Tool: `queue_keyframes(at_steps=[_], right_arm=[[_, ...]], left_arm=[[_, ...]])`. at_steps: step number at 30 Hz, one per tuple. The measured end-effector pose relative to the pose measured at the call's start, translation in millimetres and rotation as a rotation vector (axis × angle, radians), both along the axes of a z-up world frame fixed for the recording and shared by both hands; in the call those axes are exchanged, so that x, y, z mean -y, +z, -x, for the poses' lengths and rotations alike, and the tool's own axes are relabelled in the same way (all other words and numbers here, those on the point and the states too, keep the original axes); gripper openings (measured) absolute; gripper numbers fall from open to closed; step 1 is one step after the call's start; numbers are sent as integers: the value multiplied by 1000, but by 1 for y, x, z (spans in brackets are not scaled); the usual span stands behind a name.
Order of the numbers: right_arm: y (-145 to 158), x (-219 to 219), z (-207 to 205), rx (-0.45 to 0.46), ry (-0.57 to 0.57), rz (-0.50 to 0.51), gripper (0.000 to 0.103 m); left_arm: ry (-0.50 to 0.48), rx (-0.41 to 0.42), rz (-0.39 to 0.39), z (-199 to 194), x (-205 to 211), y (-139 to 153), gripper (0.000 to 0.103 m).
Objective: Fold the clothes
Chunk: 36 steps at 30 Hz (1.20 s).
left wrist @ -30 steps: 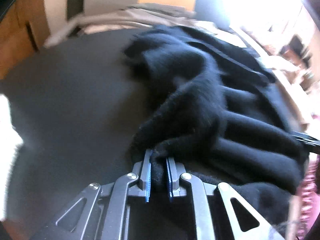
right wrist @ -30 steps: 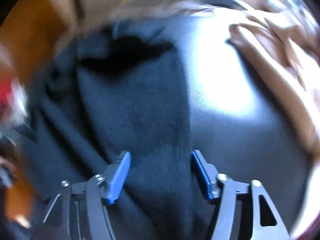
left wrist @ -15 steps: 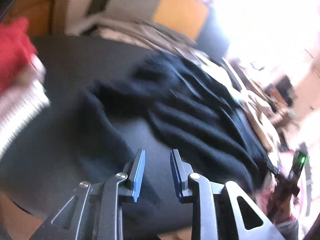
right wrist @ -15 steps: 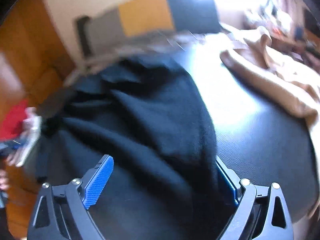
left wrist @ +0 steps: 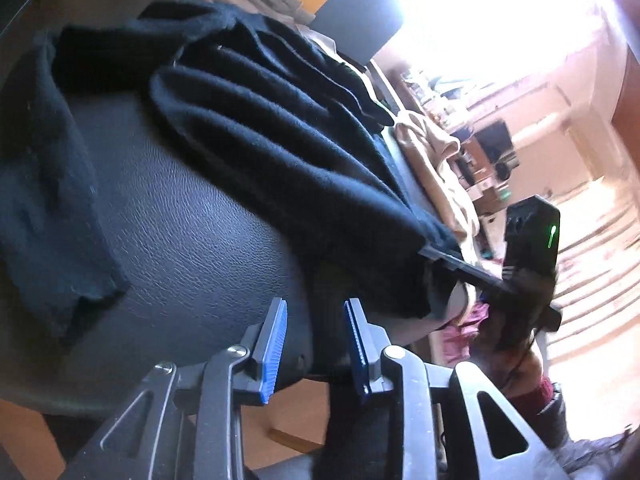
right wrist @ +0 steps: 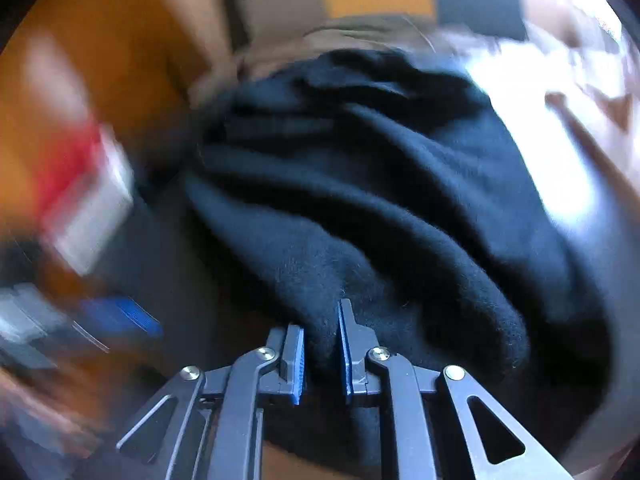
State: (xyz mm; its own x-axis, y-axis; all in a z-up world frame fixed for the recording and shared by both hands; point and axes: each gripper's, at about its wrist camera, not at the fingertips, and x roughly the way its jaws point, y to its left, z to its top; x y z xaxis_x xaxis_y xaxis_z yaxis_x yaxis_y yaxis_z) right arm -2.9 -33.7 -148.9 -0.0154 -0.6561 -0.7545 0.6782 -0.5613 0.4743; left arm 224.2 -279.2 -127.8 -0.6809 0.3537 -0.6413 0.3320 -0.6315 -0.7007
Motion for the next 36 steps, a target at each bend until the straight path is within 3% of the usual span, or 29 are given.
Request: queue_keyframes(at_steps=[2,4,11,20,23,26,29,31,34,36], right_arm=[[7,-20,16,166,-55,147,15],[9,-36,18,276,-95,250,15],[-12,-56,11,533,-157,409,15],[-28,-53,10,578,-171,389,16],[-36,-58,12,577,-209,358,18],[-50,-59,11,597,-203,314,20],[-62,-55,5,603,-210,275,20],[-67,-64,7,614,-267,304,20],[-75,-79,13,636,-353,350,19],[-78,-83,17,652,-372,366,15]], left_arm=[[4,-39,-65,7,0,-7,37],[7,-70,-133,16,0,-14,42],[0,-142,-217,63,-7,-20,52],[-14,-160,-350,108,-20,-27,57],[-28,-205,-401,102,-27,-22,57],[-20,-241,-340,98,-29,-15,60],[-8,-158,-315,117,-29,-29,60],[-2,-99,-295,122,-32,-35,60],[-13,-82,-222,113,-41,-33,60],[-7,-57,-213,102,-43,-38,60]])
